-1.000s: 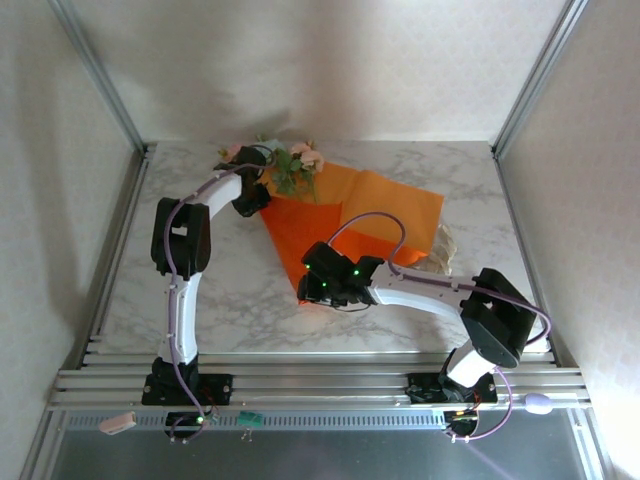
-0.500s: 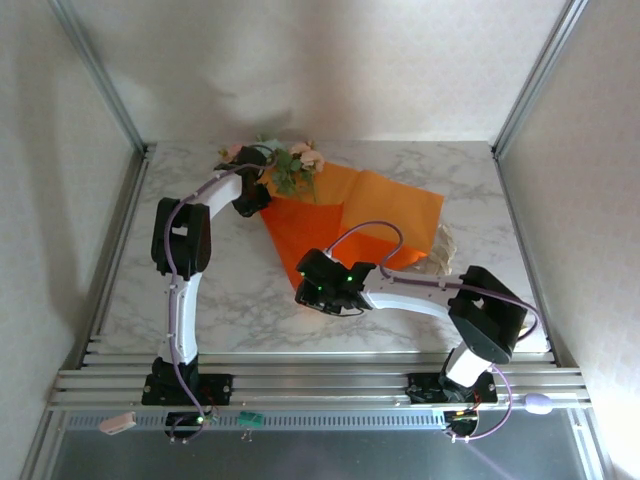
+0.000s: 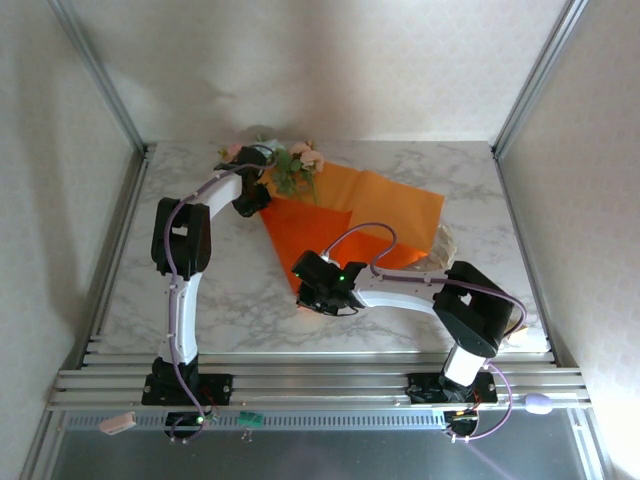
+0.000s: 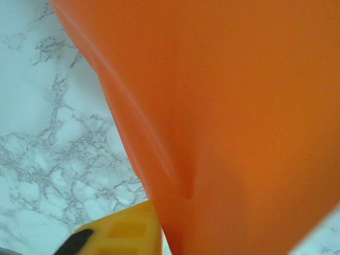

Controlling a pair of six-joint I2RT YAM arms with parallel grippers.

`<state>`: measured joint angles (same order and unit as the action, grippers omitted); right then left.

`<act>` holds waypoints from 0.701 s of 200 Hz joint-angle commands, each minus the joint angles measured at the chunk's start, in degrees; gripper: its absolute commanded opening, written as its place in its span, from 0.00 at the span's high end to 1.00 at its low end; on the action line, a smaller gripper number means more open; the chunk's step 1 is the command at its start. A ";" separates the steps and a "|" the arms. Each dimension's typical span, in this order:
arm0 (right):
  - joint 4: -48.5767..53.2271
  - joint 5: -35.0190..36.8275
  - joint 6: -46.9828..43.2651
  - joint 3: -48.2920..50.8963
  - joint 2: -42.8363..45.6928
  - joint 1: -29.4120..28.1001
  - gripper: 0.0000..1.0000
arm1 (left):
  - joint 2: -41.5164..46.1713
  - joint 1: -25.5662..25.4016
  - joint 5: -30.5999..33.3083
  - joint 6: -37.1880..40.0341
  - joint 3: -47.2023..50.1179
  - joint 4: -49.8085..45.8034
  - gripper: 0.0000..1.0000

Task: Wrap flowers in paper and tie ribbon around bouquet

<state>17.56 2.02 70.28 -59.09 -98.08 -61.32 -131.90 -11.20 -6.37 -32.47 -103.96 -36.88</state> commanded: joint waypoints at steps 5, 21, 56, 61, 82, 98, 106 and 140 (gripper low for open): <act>2.03 2.20 0.32 -1.33 -0.44 -0.71 0.97 | -4.28 0.22 3.41 1.28 0.10 -2.24 0.82; 4.59 1.85 -0.26 -1.94 -0.31 -0.76 1.00 | -4.84 0.22 4.23 1.27 -0.51 -2.73 0.82; 7.96 0.36 -2.02 -2.30 1.35 -0.77 1.00 | -6.57 0.39 5.75 1.36 -2.02 -3.79 0.83; 8.22 0.15 -2.28 -2.41 1.55 -0.79 1.00 | -6.75 0.47 5.82 1.43 -2.12 -3.76 0.83; 9.92 -0.89 -3.19 -3.30 1.67 -0.76 1.00 | -7.27 0.55 6.02 1.44 -2.64 -3.91 0.83; 10.99 -0.97 -3.40 -3.41 1.67 -0.76 1.00 | -7.58 0.48 5.78 1.44 -2.95 -3.88 0.83; 10.94 -0.97 -3.40 -3.08 1.82 -0.78 0.99 | -7.59 0.48 5.52 1.44 -3.08 -3.82 0.83; -4.66 -1.31 0.55 5.47 7.28 -0.83 0.67 | -7.64 0.18 4.36 1.44 -2.93 -4.04 0.83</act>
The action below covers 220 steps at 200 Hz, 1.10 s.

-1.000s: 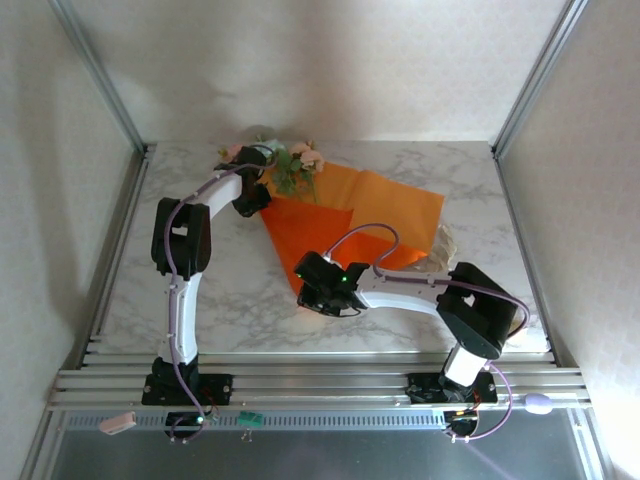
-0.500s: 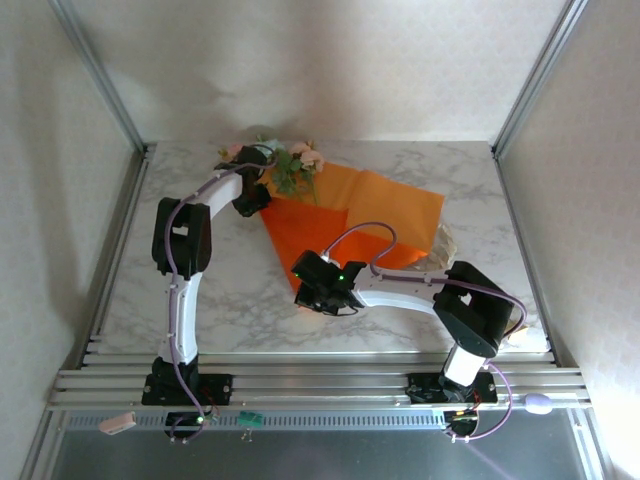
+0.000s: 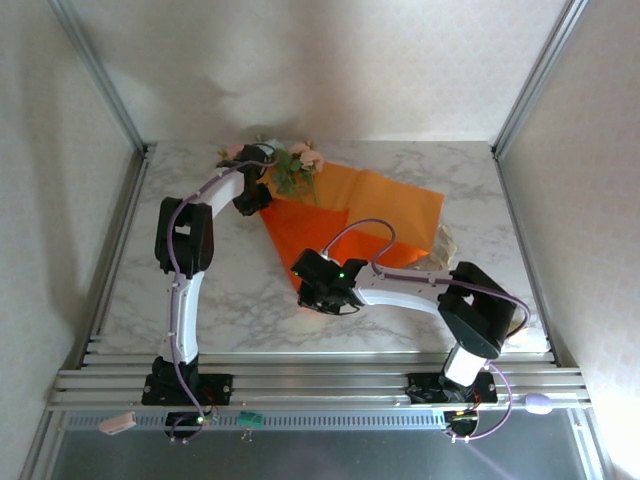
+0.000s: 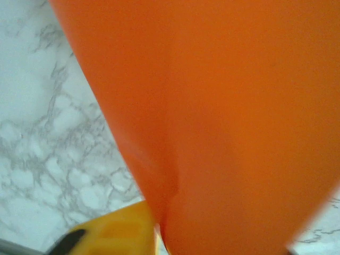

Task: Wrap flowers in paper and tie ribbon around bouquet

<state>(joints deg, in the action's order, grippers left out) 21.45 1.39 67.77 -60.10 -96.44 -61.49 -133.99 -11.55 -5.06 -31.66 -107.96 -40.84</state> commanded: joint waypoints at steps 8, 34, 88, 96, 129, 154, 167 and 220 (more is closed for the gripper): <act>-16.42 -0.09 5.56 11.33 7.79 -0.85 0.62 | -5.61 0.40 2.86 0.63 1.09 -0.28 0.83; -31.84 3.69 11.02 19.63 9.76 -2.67 0.57 | -5.77 0.39 2.78 0.81 1.26 -0.56 0.84; -43.88 8.49 18.30 22.72 4.45 -6.21 0.56 | -6.10 0.65 2.29 1.40 0.93 -0.47 0.84; -44.45 8.84 18.28 22.49 4.21 -6.39 0.56 | -6.16 0.66 2.17 1.38 0.91 -0.44 0.84; -41.95 10.09 20.39 22.03 3.12 -6.45 0.64 | -6.40 0.65 2.07 1.43 0.92 -0.34 0.84; -39.06 10.63 21.90 21.96 2.75 -6.46 0.66 | -6.47 0.82 2.07 1.58 0.67 -0.39 0.84; -37.63 11.18 22.04 21.93 2.93 -6.56 0.64 | -6.60 0.83 2.14 1.69 0.56 -0.41 0.84; -40.57 11.77 22.38 21.27 -0.35 -6.71 0.60 | -7.19 1.05 2.16 1.86 0.30 -0.58 0.84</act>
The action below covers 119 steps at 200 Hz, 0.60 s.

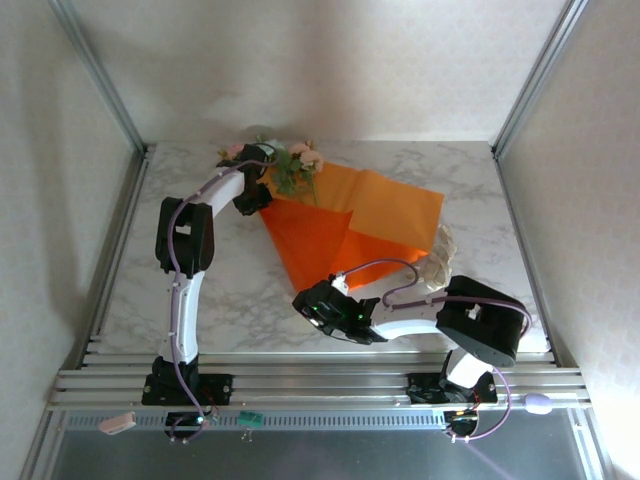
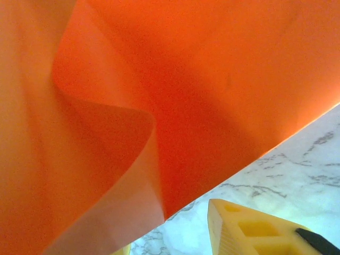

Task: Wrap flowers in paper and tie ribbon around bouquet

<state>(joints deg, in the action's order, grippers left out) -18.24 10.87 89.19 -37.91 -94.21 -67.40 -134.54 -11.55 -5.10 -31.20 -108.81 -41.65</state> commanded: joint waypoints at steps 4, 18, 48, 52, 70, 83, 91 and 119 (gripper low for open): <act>-1.33 2.45 1.06 -0.89 -2.95 -0.75 0.61 | -6.67 1.05 2.20 1.39 1.12 0.18 0.84; -3.24 3.08 1.80 -0.68 -3.96 -0.80 0.67 | -6.83 1.10 2.21 1.45 1.06 0.22 0.84; -3.12 3.97 2.57 -1.33 -4.63 -0.72 0.79 | -7.22 1.20 2.30 1.66 0.73 0.07 0.84; -2.64 4.09 2.57 -1.37 -4.44 -0.79 0.79 | -7.28 1.24 2.36 1.67 0.71 0.03 0.84; -1.29 5.33 2.79 -1.33 -3.55 -0.73 0.83 | -7.33 1.28 2.47 1.58 0.53 -0.09 0.84; -0.93 5.47 3.30 -1.29 -3.19 -0.73 0.87 | -7.36 1.36 2.55 1.46 0.36 -0.02 0.84; -0.35 5.41 3.53 -1.37 -2.81 -0.78 0.89 | -7.49 1.38 2.60 1.45 0.27 -0.10 0.84; 4.94 5.50 3.92 -2.22 -0.09 -0.94 0.99 | -7.94 1.44 3.07 1.58 -0.22 -0.23 0.84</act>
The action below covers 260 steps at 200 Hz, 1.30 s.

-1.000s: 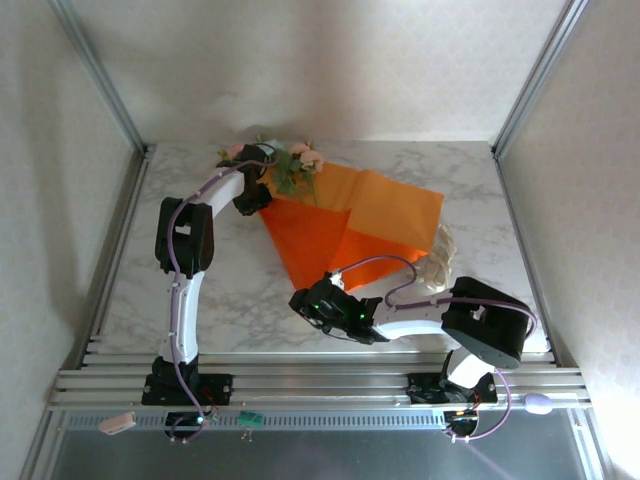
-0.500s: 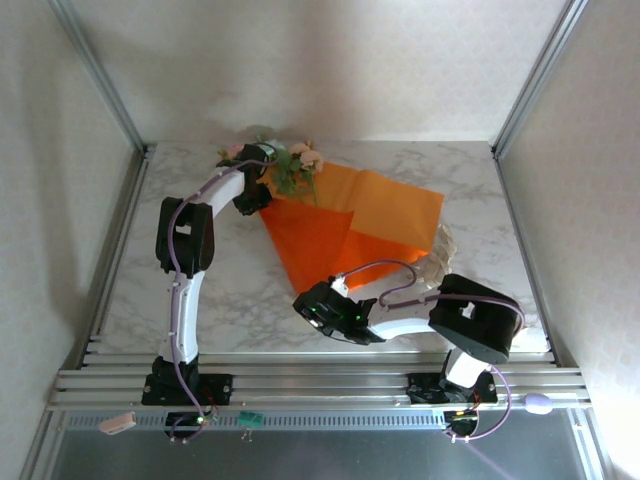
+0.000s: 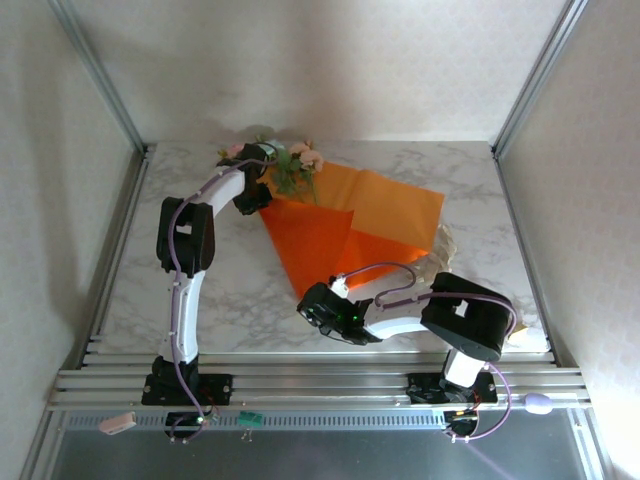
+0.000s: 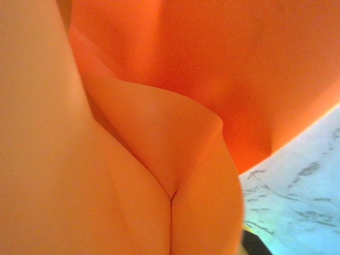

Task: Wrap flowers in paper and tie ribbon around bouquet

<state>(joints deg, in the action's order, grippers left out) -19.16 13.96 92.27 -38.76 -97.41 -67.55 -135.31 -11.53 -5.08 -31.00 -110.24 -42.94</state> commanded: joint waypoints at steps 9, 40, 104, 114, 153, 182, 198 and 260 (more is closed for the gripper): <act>7.28 2.12 1.42 -1.39 3.89 -0.73 1.00 | -7.37 1.42 3.19 1.31 1.02 0.98 0.84; 12.69 -0.45 2.69 -1.92 5.61 -0.71 1.00 | -8.15 1.49 3.85 1.30 0.29 0.60 0.86; 18.60 -5.00 2.68 -2.21 6.35 -0.62 1.00 | -9.80 1.94 4.29 1.35 -1.12 0.40 0.86; 18.97 -5.63 2.09 -2.43 6.10 -0.55 1.00 | -10.01 1.87 4.12 1.38 -1.30 0.41 0.86; 21.38 -7.23 -0.23 -5.39 4.93 0.24 0.83 | -9.33 1.70 3.41 1.25 -1.32 0.33 0.86; 30.95 -3.12 -3.24 -8.09 10.63 0.25 0.70 | -6.77 1.35 2.87 0.55 0.18 0.42 0.85; 35.19 -0.37 -4.63 -8.25 15.39 0.27 0.71 | -4.87 0.99 2.65 0.01 0.99 0.48 0.84; 32.07 -2.05 -7.75 -3.42 24.74 6.99 0.74 | 1.77 -0.89 -0.33 -1.84 3.65 1.66 0.79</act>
<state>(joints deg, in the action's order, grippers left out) 13.52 12.47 87.46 -44.77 -73.03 -64.62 -134.47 -11.81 -5.41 -31.59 -109.49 -42.41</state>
